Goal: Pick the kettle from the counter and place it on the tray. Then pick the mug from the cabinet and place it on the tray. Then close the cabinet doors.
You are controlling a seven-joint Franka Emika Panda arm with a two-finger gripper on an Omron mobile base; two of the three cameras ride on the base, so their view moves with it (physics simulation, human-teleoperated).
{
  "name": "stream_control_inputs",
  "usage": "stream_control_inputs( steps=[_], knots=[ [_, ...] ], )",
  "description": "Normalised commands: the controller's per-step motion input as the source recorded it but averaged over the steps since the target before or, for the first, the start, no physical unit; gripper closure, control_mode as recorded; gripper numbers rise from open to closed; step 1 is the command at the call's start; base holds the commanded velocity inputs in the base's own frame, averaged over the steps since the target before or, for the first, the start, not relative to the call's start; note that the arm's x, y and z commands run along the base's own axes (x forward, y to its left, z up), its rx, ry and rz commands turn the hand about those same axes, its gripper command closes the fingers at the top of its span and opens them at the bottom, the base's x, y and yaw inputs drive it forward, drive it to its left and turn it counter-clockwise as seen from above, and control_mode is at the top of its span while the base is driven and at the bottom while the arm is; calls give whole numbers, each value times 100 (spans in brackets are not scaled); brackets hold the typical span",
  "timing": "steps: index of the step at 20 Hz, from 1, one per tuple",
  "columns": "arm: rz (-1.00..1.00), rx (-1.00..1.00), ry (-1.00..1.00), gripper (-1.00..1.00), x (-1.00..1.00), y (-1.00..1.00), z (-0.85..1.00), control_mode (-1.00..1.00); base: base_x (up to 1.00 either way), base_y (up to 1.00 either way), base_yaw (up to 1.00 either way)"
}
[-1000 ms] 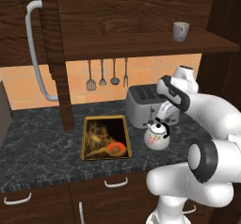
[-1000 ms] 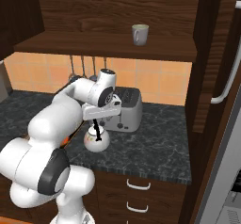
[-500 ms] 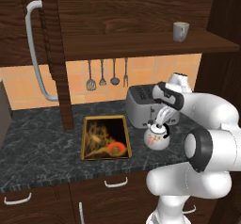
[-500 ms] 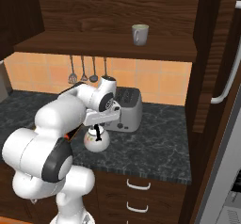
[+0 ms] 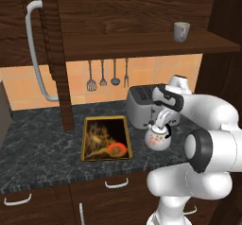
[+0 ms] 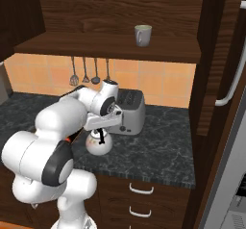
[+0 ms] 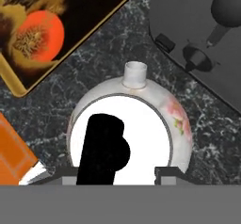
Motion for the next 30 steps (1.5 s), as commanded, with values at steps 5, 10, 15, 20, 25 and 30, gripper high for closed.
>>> stream_control_inputs(
  steps=[5, 10, 15, 20, 25, 30],
  knots=[
    [-38, 2, 1, 100, -31, 0, 42, -100, 0, 0, 0],
    [-34, 0, 0, 100, -17, 15, 55, -100, 0, 0, 0],
    [-1, 0, -1, 100, 0, 0, 0, -100, 0, 0, 0],
    [0, 0, 0, 100, 0, 0, 0, -100, 0, 0, 0],
    [-7, 0, -6, 100, 0, 58, 5, -100, 0, 0, 0],
    [-4, 0, -6, 100, 0, 85, 13, -100, 0, 0, 0]
  ],
)
